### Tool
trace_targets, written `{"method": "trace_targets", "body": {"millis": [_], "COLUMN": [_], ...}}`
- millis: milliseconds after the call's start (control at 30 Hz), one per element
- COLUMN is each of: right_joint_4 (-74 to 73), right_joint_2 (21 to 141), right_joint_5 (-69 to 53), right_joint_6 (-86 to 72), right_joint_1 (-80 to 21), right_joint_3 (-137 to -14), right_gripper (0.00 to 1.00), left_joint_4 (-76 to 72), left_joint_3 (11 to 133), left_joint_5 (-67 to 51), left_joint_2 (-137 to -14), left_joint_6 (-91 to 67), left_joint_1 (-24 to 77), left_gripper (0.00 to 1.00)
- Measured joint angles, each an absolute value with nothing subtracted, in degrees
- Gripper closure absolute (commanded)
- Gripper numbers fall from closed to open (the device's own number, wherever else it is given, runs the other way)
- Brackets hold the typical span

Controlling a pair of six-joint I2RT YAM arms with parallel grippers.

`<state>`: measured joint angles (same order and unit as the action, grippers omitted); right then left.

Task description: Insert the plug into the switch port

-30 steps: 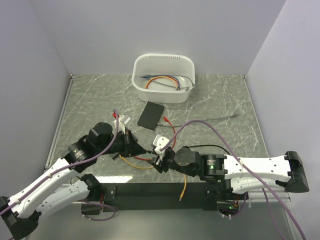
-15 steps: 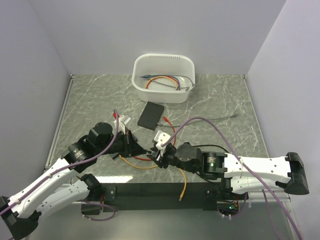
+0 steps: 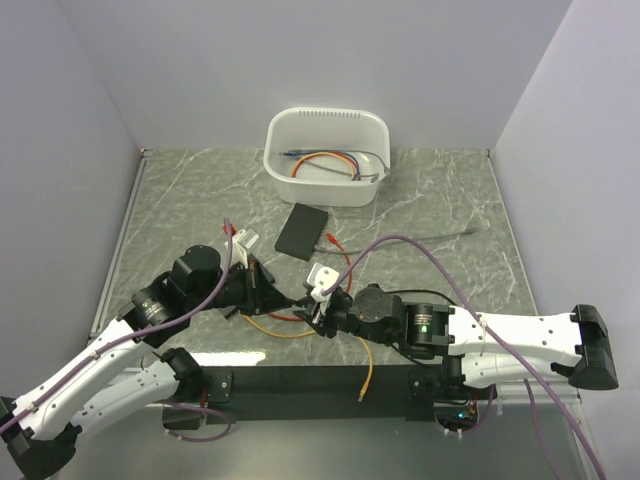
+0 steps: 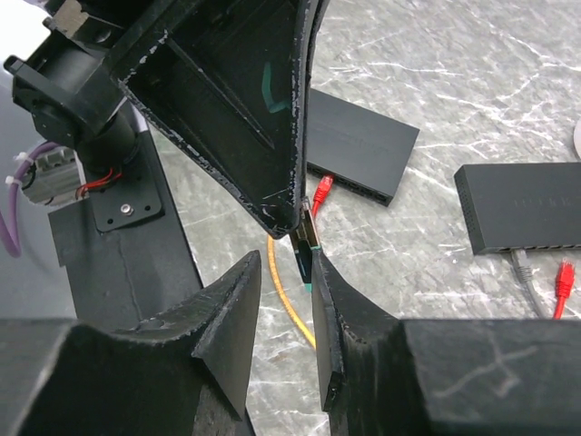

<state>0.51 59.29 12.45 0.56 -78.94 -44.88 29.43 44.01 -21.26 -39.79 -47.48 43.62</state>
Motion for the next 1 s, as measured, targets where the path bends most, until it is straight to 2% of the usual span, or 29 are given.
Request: {"method": "trace_targets", "body": {"millis": [633,800,1000], "right_joint_4": [0.75,0.95,0.86], "right_joint_2": [62.54,63.05,62.46], "right_joint_5": [10.90,10.85,10.81], "right_joint_6": [0.97,0.95,0.95], "right_joint_1": [-76.23,-76.20,-76.20], "right_joint_3": [-44.99,-44.99,-44.99], "right_gripper": [0.64,0.67,0.62], "left_joint_4": [29.41,29.41,29.41], "left_joint_3": [44.01,44.05,44.05], "left_joint_5": [-21.65,-21.63,-21.58], "left_joint_2": [-39.33,-39.13,-39.09], "left_joint_6": [-47.51,-47.51,-47.51], "left_joint_1": [43.62,43.62,43.62], "left_gripper": [0.99,0.99,0.99]}}
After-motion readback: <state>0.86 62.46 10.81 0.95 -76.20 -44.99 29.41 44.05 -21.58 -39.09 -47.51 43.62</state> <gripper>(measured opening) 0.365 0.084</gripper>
